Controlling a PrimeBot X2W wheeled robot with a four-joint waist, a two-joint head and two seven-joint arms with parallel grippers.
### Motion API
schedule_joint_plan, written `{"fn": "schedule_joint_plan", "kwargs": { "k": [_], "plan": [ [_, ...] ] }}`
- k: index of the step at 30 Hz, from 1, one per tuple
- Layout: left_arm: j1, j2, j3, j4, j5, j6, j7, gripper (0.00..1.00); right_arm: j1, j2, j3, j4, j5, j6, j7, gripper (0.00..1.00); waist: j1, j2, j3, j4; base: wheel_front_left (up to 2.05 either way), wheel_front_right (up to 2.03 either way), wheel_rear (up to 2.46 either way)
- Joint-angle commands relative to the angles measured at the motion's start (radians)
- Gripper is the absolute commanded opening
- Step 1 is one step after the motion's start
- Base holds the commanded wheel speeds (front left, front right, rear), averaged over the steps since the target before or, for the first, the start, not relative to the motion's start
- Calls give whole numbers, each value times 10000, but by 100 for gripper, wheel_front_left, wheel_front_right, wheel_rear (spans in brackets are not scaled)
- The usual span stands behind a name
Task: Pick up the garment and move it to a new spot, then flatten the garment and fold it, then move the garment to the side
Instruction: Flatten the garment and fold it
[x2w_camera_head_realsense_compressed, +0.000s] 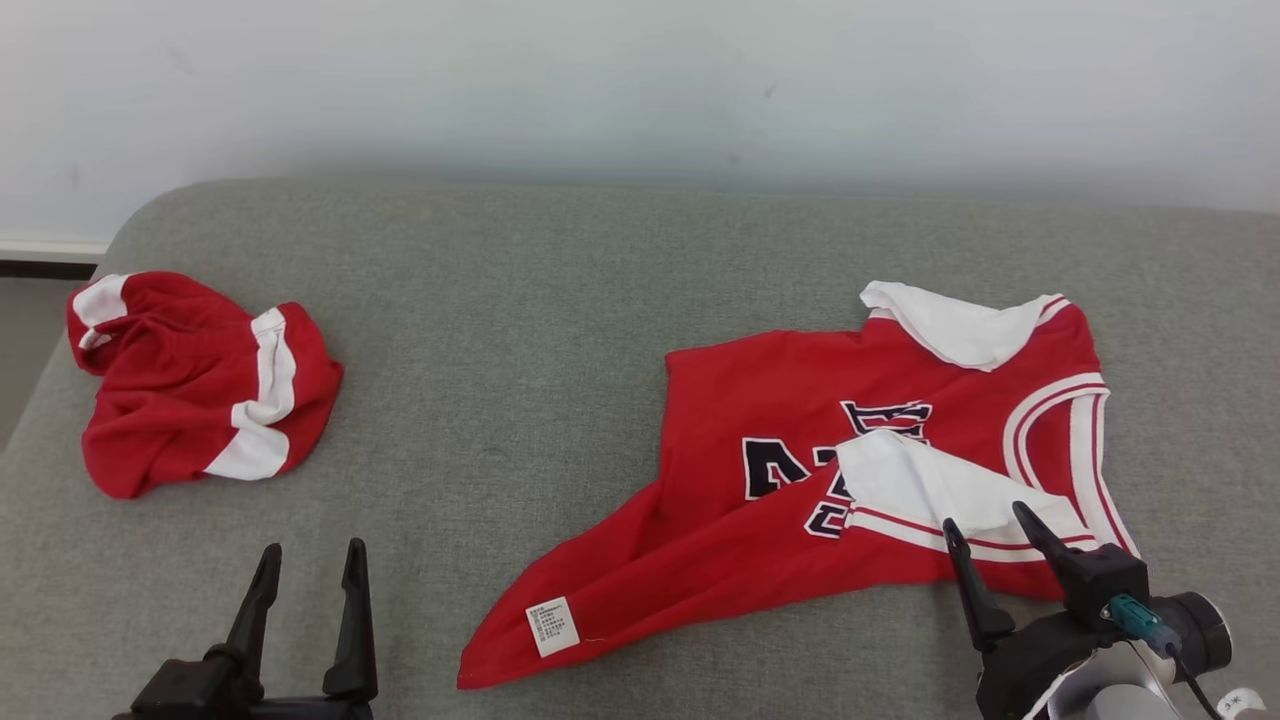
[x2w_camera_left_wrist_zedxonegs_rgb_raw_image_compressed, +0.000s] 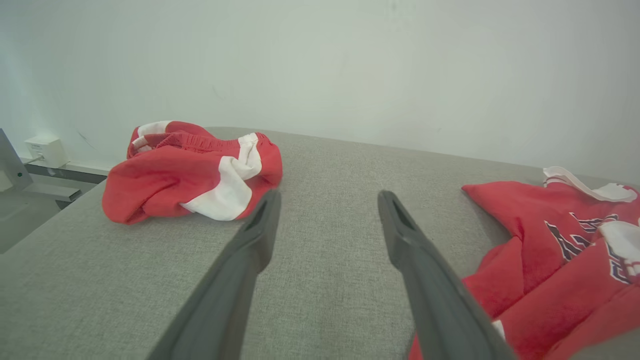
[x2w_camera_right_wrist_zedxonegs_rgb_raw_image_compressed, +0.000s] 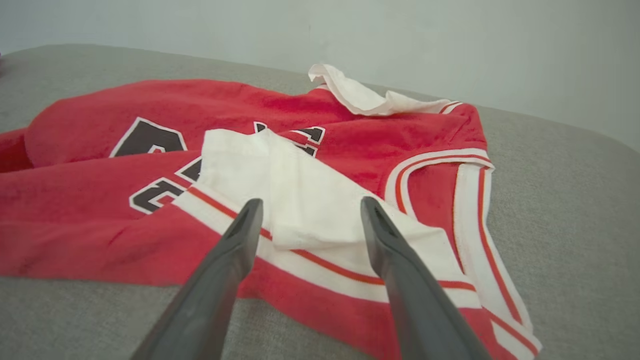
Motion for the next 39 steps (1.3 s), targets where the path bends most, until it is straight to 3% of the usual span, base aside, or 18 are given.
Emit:
{"fn": "schedule_joint_plan", "kwargs": {
  "k": [1, 8, 9, 10, 11, 19, 32, 39],
  "plan": [
    [-143, -28, 10, 29, 59, -1, -10, 100, -76, -69, 25, 107, -51, -23, -6, 100, 0, 0, 76, 101, 0, 0, 0],
    [-241, -72, -61, 146, 101, -74, -9, 100, -591, -169, 277, 1141, -441, -23, -7, 100, 0, 0, 159, 304, 0, 0, 0],
    [-247, -73, -62, 155, 106, -77, -10, 100, -660, -186, 240, 1329, -534, -23, -7, 47, 0, 0, 159, 314, 0, 0, 0],
    [-255, -78, -63, 175, 107, -82, -9, 100, -742, -165, 224, 1482, -597, -23, -7, 19, 0, 0, 158, 320, 0, 0, 0],
    [-263, -82, -59, 189, 103, -87, -10, 100, -822, -141, 224, 1635, -667, -23, -7, 0, 0, 0, 155, 321, 0, 0, 0],
    [-78, -97, 33, 224, 124, -94, -9, 100, -838, 0, -113, 1066, -871, -23, -8, 0, 0, 0, -12, 72, 0, 0, 0],
    [221, -95, 20, 293, -166, 69, -10, 100, 1952, -281, -741, -2977, -602, -23, -8, 0, 0, 0, -269, -1057, 0, 0, 0],
    [179, -94, 88, 293, -160, 73, -9, 100, 3321, -269, -976, -4278, -181, -23, -8, 0, 0, 0, -169, -1424, 0, 0, 0]
  ]
}}
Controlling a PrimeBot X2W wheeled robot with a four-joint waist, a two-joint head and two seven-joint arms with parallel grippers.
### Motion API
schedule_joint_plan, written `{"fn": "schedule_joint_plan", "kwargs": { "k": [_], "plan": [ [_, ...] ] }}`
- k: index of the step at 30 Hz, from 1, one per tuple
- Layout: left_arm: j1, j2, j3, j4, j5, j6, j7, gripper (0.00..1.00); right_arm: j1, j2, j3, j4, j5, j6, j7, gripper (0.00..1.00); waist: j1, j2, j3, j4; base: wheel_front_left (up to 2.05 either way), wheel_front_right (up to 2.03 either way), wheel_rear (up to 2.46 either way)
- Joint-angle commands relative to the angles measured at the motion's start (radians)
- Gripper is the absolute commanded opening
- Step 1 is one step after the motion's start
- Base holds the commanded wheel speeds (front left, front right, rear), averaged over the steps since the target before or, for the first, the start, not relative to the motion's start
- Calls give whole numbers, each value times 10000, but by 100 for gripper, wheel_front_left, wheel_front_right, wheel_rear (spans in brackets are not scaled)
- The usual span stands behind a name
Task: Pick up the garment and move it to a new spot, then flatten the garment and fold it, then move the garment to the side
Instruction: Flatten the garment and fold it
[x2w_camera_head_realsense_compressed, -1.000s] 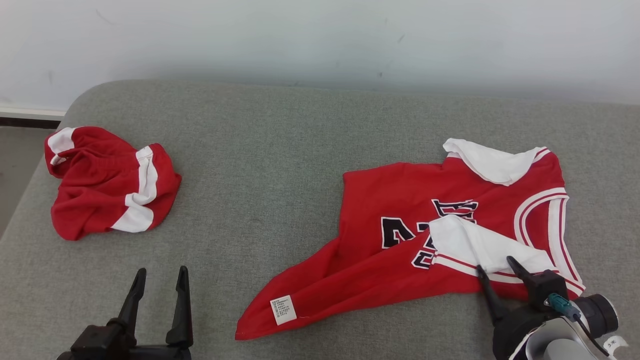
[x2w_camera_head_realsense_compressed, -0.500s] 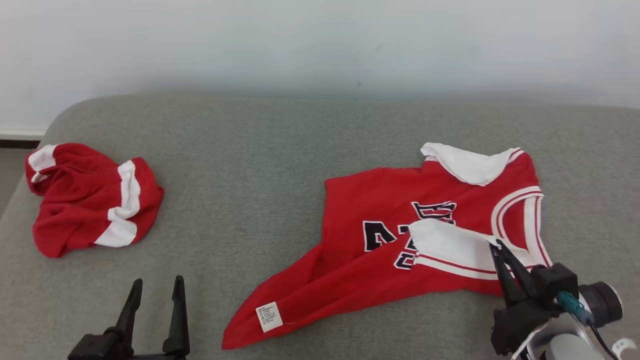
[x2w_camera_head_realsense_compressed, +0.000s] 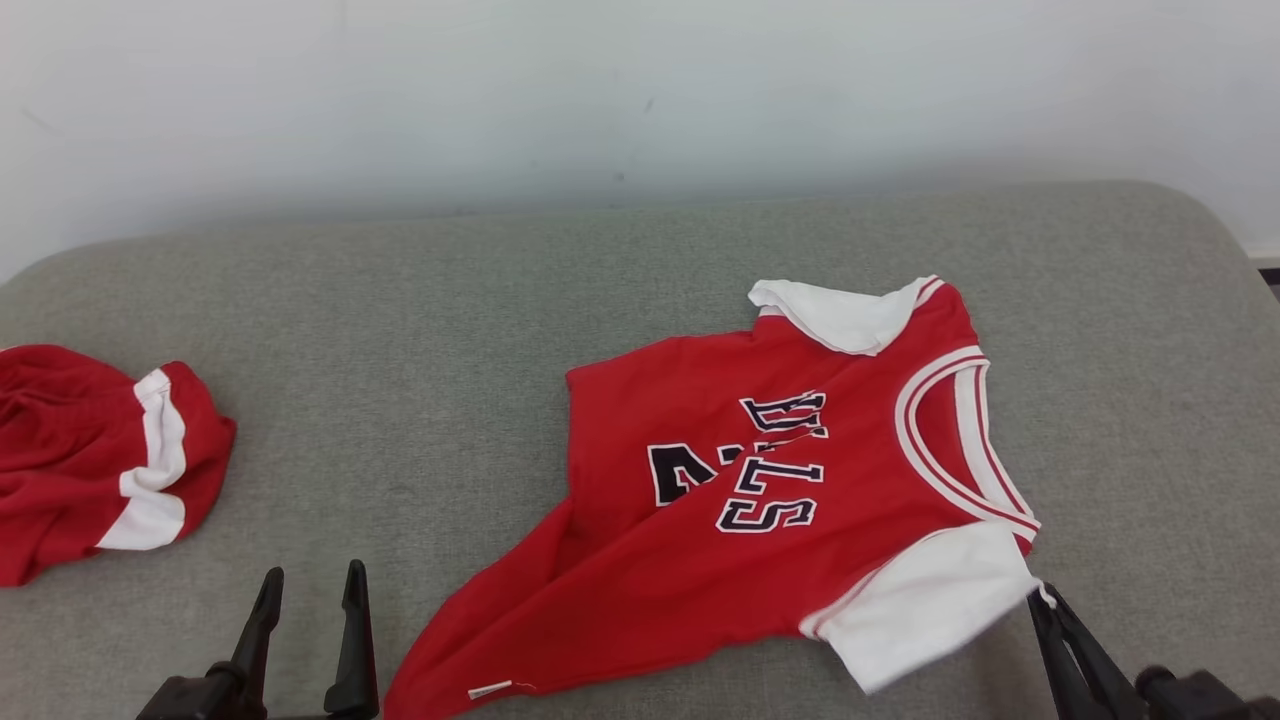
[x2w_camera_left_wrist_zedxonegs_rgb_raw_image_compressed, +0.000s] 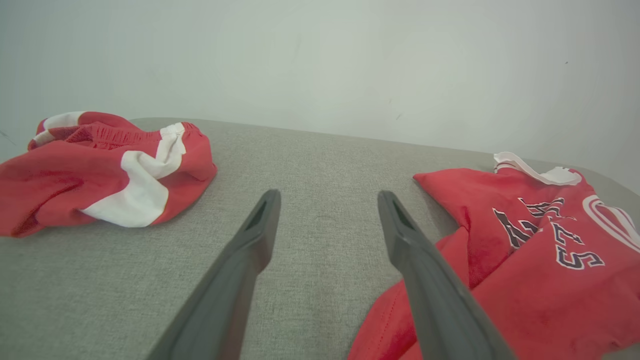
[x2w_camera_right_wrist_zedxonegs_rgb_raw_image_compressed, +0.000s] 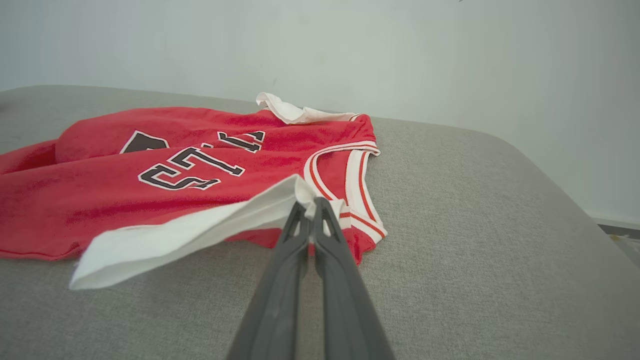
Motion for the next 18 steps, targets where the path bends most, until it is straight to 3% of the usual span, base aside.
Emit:
{"fn": "schedule_joint_plan", "kwargs": {
  "k": [1, 5, 6, 7, 18],
  "plan": [
    [5, 0, 24, -3, -17, 28, -7, 100, 207, 11, -41, -111, 103, -23, -8, 0, 0, 0, 73, -173, 0, 0, 0],
    [-86, 3, 2, 76, 53, -35, -8, 100, 1025, 199, -164, -314, 294, -23, -8, 0, 0, 0, 74, -240, 0, 0, 0],
    [-98, 3, 19, 86, 61, -49, -8, 100, 1111, 233, -196, -425, 320, -23, -10, 89, 0, 0, 68, -247, 0, 0, 0],
    [-98, 3, 41, 93, 72, -62, -8, 100, 1244, 273, -209, -438, 377, -23, -8, 100, 0, 0, 59, -253, 0, 0, 0],
    [36, 2, 145, 55, 144, -64, -7, 100, 1113, 407, -452, -1584, 471, -23, -8, 100, 0, 0, -77, -216, 0, 0, 0]
  ]
}}
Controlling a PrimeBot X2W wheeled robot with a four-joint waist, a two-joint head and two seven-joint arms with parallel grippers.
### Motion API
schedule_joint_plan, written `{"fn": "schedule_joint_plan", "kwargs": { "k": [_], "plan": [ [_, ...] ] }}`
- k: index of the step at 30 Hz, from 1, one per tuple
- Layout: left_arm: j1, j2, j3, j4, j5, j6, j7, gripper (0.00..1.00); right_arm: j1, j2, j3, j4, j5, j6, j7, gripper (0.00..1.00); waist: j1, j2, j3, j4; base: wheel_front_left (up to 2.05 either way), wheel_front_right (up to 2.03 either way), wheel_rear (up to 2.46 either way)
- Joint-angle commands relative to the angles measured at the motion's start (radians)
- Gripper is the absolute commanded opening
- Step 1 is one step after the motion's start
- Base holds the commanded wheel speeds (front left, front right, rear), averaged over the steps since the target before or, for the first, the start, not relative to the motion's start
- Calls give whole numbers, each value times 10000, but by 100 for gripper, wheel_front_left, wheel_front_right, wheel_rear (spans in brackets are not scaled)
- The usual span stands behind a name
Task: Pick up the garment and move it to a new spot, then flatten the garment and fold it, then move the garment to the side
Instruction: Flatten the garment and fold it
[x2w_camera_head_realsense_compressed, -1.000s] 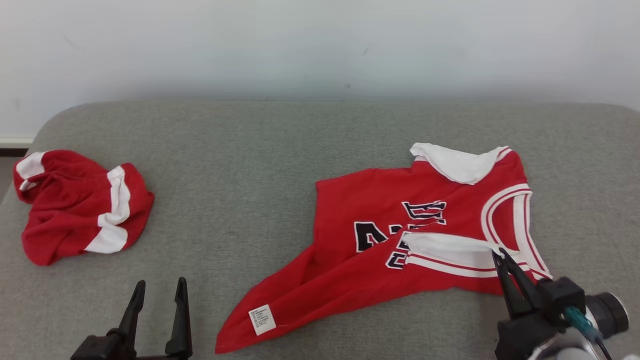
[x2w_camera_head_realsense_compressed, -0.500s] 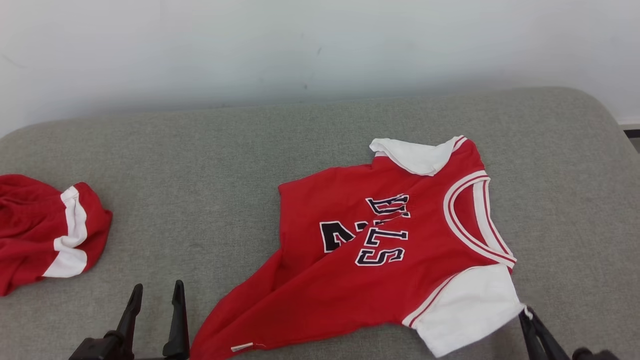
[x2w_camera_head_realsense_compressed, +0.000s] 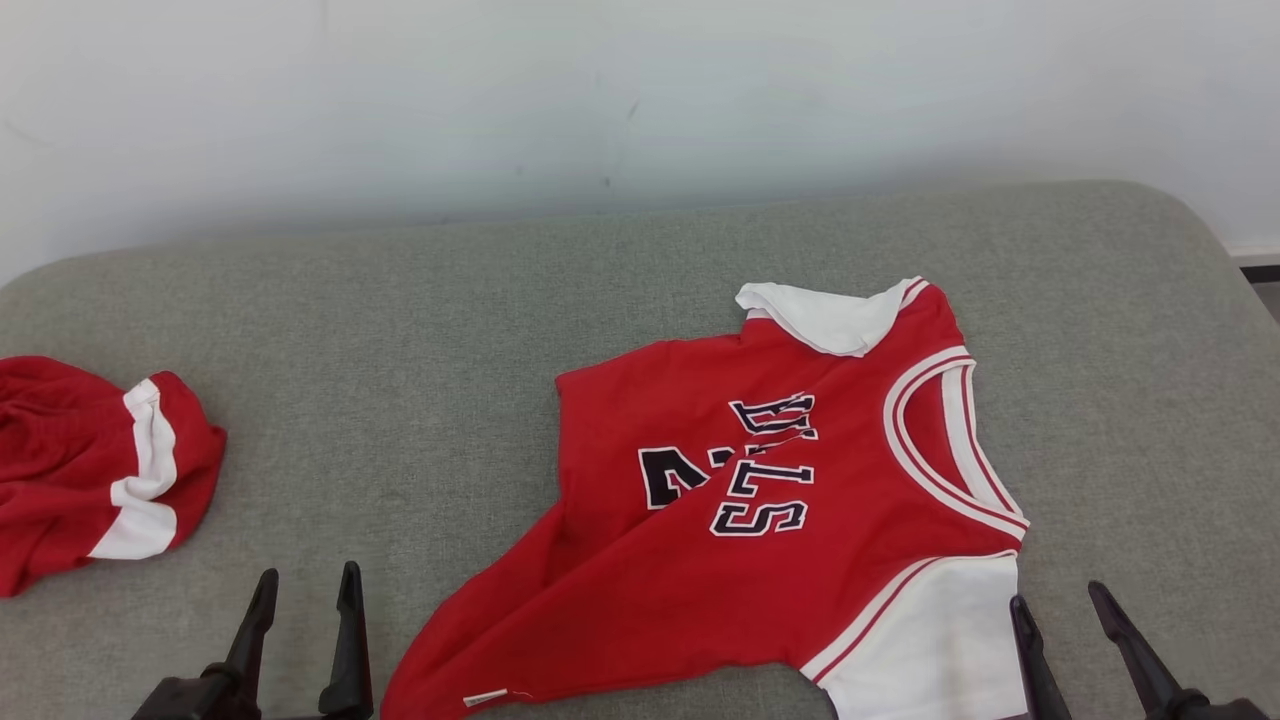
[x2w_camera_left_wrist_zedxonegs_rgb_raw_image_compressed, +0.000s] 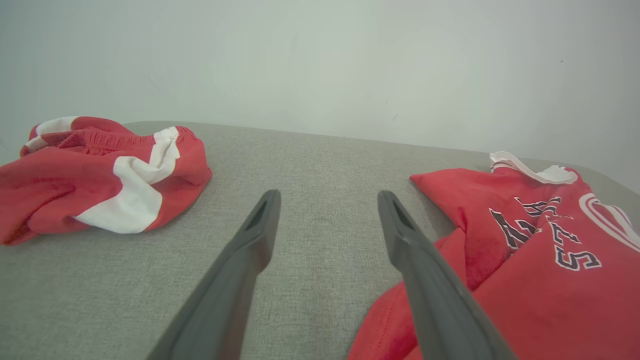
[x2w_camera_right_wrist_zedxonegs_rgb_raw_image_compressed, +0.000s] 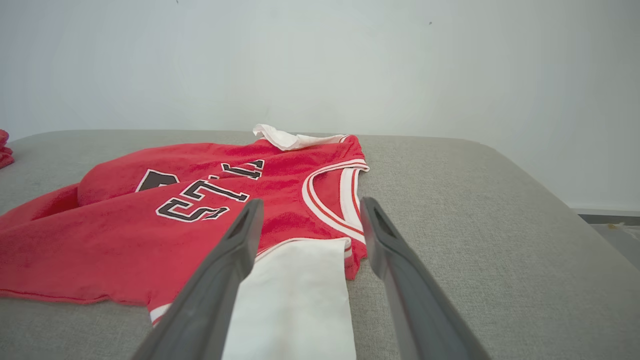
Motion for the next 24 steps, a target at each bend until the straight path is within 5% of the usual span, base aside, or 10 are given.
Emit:
{"fn": "schedule_joint_plan", "kwargs": {
  "k": [1, 24],
  "plan": [
    [46, 8, 61, -32, 77, 16, -10, 100, -112, 43, -29, -103, 14, -23, -6, 100, 0, 0, -41, 52, 0, 0, 0],
    [543, 3, 495, -515, 421, 205, -10, 100, -1488, 1062, 301, 606, -307, -23, -6, 100, 0, 0, -639, 717, 0, 0, 0]
  ]
}}
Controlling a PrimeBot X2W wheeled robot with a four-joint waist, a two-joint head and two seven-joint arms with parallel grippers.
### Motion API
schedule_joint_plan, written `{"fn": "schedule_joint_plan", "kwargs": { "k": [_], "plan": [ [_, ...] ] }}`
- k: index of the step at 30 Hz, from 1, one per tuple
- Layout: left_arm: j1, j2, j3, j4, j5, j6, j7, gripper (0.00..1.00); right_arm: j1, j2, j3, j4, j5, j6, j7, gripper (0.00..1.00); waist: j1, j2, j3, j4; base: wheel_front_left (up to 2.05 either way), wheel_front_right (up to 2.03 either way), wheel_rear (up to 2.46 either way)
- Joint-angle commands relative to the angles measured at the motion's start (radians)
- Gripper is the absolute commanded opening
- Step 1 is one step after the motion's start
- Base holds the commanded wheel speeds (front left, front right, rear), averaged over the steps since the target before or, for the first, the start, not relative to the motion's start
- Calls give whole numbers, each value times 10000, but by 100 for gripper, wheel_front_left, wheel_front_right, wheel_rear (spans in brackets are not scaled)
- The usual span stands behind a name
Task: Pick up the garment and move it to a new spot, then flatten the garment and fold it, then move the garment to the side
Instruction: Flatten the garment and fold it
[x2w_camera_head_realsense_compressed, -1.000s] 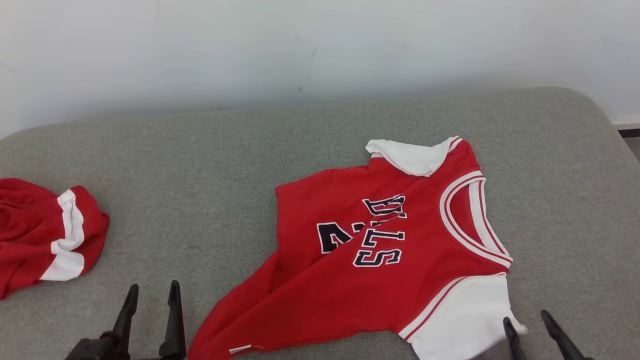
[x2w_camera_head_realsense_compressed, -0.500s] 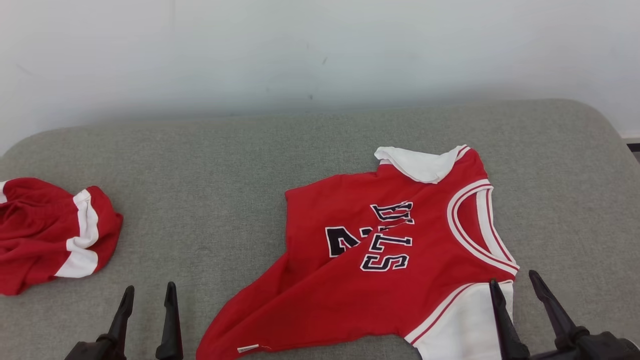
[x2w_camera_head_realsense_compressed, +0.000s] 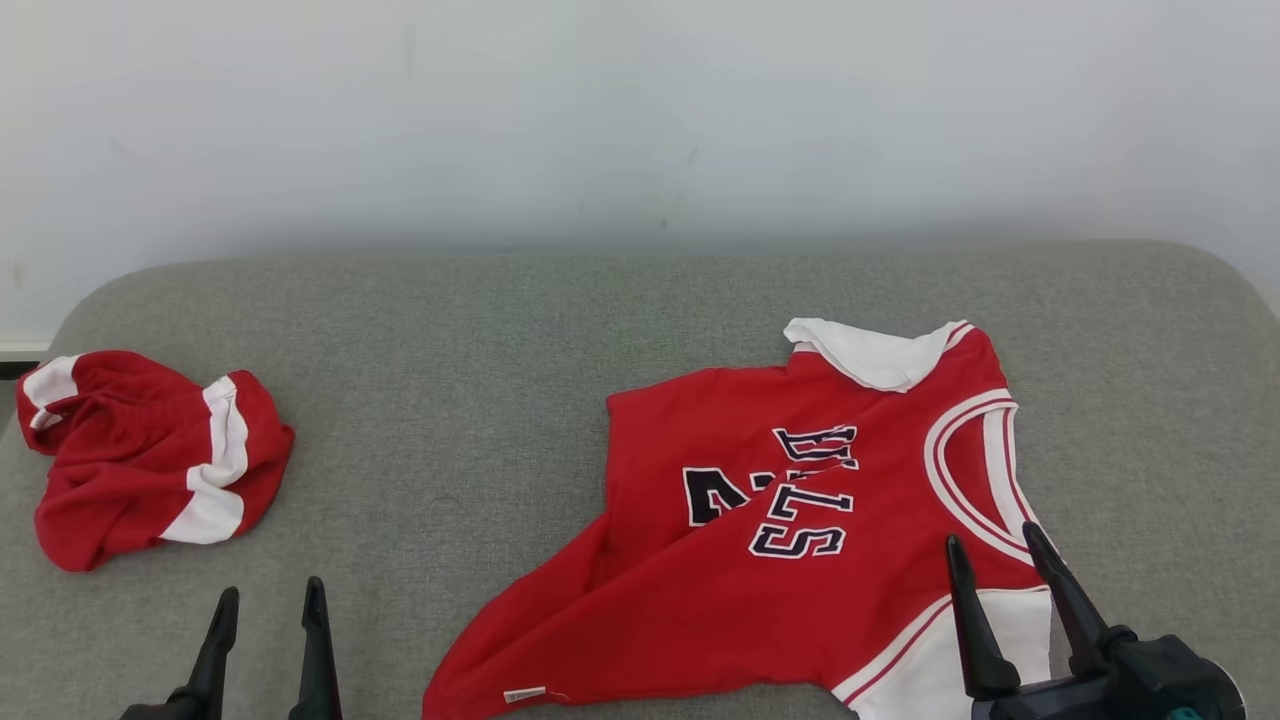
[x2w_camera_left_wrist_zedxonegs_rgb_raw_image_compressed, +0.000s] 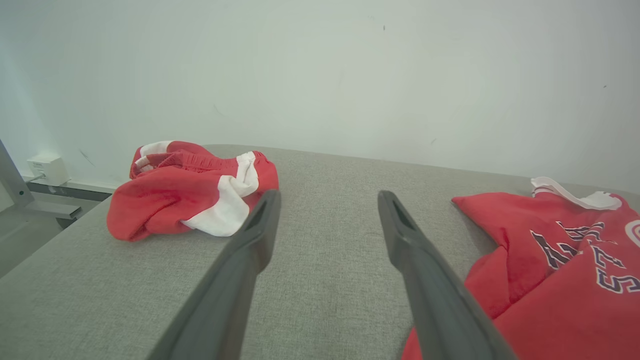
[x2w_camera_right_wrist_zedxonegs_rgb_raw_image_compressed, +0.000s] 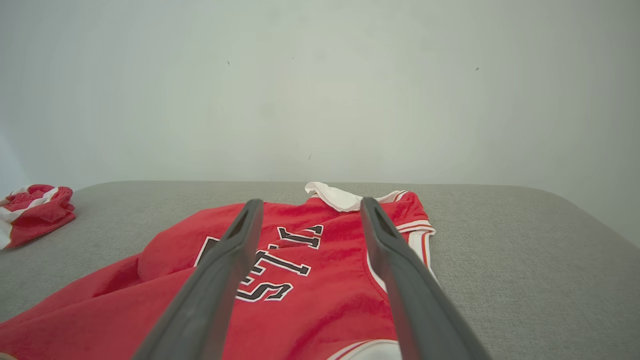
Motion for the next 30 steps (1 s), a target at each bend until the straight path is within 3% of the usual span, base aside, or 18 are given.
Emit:
{"fn": "schedule_joint_plan", "kwargs": {
  "k": [1, 17, 25, 30],
  "plan": [
    [129, 0, 37, -45, 69, 13, -9, 100, -93, 23, -42, 24, -12, -23, -6, 100, 0, 0, -35, 38, 0, 0, 0],
    [190, 2, 71, -26, 91, 55, -9, 100, -142, 127, -82, 375, 94, -23, -6, 100, 0, 0, -63, 94, 0, 0, 0],
    [178, 0, 1, 142, 158, -90, -9, 100, -106, 89, -134, 436, 39, -23, -6, 100, 0, 0, -41, 59, 0, 0, 0],
    [197, 72, -535, 709, 306, -330, -9, 100, 127, -41, -356, 704, -41, -23, -6, 100, 0, 0, -30, 71, 0, 0, 0]
  ]
}}
